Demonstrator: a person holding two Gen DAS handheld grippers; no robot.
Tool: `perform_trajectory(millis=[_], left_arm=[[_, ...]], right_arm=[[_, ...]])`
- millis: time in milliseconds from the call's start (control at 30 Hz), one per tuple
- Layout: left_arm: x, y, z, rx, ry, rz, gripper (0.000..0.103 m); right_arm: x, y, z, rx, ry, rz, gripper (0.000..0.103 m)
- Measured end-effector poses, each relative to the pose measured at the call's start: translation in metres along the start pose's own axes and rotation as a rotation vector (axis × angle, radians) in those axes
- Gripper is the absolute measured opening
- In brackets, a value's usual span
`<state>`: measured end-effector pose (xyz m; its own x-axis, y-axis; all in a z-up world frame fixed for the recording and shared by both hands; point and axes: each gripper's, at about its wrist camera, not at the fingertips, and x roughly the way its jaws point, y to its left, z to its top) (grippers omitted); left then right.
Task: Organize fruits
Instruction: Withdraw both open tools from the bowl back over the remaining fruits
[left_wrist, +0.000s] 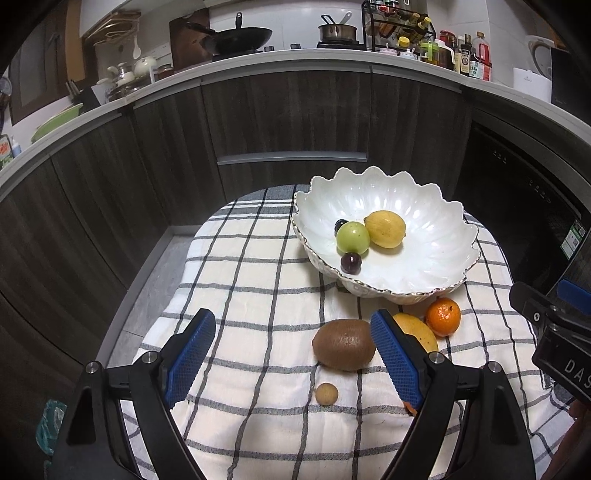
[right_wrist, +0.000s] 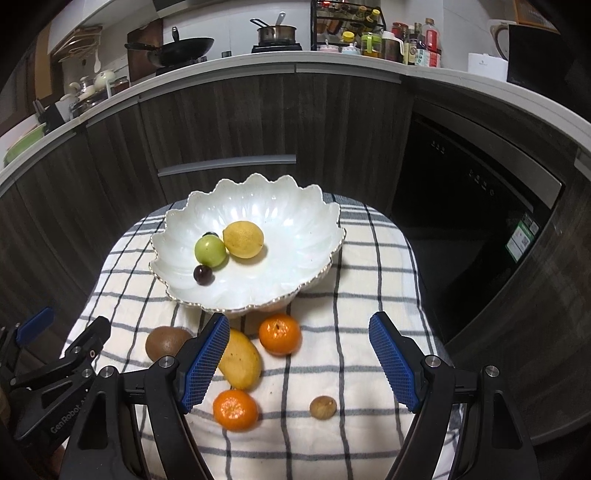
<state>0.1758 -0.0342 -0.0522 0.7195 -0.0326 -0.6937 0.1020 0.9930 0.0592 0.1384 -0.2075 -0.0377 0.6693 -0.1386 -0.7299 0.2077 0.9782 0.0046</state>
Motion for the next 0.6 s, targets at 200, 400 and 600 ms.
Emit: perform_trajectory(millis=[200,400,600], left_arm=[[0.005,-0.003,-0.009,0.015,0.011,-0.003,0.086],[0.016,-0.009,-0.018,0.029,0.037,-0.007,0.086],[0.022,-0.014,-0.029,0.030,0.052,-0.019,0.086]], right_arm=[[0.005,-0.004,-0.010,0.014,0.021,-0.010,0.079],[0.012,-0.009,-0.021,0.022,0.040,-0.019,0.079],[0.019,-0.014,-0.031,0.044,0.056,-0.032,0.079]])
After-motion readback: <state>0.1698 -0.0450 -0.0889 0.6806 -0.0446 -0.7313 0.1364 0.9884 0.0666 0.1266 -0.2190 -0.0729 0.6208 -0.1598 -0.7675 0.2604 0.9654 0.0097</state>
